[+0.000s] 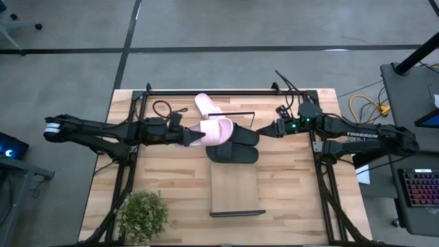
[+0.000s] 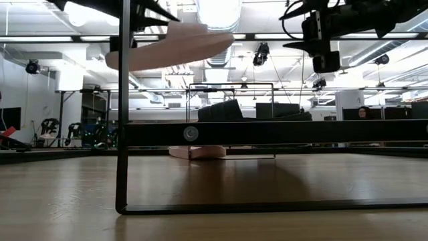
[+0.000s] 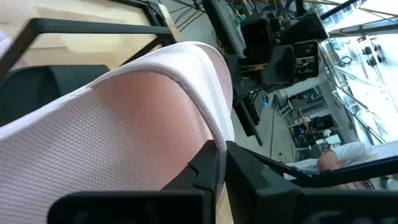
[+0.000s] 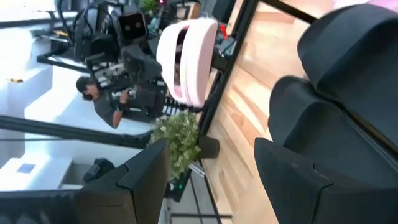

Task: Pick and place slides into the shelf
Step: Put the bottom pink slide on the shelf

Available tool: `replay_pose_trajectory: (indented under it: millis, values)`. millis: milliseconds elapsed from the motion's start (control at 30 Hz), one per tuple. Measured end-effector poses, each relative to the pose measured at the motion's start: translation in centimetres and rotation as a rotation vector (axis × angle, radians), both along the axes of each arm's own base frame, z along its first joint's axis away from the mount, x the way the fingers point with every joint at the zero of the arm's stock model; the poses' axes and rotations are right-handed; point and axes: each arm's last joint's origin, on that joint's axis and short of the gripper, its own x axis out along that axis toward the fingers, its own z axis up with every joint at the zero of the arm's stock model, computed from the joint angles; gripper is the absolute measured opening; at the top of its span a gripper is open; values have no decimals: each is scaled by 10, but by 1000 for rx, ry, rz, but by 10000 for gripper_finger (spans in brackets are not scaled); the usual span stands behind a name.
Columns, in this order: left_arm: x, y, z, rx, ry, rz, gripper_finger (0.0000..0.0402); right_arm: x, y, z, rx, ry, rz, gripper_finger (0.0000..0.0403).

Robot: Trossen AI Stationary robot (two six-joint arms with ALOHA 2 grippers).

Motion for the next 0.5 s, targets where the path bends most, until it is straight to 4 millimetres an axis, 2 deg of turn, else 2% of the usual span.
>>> replay_pose_trajectory:
  millis: [233,500]
  values:
    - [19,-2,11,12,3,-48,0,13,2,0,13,-49,4,226]
    - [32,-3,11,5,20,-88,0,21,7,-4,14,-51,13,226]
